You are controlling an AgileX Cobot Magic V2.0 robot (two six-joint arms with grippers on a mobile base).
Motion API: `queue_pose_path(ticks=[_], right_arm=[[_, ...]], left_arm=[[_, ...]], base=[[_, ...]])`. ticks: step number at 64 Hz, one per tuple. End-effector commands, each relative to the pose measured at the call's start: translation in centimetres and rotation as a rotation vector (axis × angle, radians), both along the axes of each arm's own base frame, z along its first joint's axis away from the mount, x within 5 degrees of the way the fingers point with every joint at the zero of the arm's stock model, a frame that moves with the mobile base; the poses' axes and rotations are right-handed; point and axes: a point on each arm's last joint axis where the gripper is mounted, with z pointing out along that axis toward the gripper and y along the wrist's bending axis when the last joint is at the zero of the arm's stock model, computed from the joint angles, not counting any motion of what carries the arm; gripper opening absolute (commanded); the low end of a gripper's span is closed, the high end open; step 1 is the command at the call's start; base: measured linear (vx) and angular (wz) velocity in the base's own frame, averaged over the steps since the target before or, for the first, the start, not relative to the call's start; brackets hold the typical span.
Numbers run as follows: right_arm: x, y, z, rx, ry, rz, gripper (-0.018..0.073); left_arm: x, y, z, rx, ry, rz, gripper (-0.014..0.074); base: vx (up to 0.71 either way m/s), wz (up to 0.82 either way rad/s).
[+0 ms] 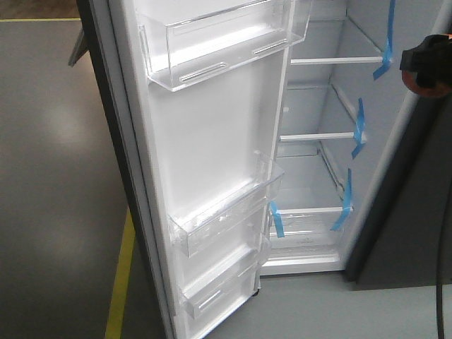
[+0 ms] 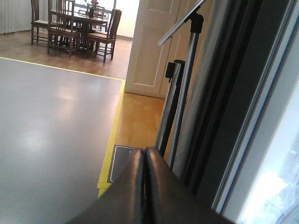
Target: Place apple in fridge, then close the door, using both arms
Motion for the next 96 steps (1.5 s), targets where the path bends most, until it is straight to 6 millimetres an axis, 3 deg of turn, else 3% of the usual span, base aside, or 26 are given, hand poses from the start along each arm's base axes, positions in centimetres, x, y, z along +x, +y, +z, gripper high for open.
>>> queue_pose_path(ticks=[1,96], right_arm=[[-0.63,-0.18,2.6,-0.004,-0.141,-0.008,0.0008],[-0.63,-0.18,2.6,-0.004,-0.141,-0.008,0.0008]], left_arm=[[0.01,0.06,-0.18,-0.006,-0.065,0.005,-0.0006],[0.01,0.06,-0.18,-0.006,-0.065,0.005,-0.0006]], base=[[0.03,0.0],[0.04,0.02]])
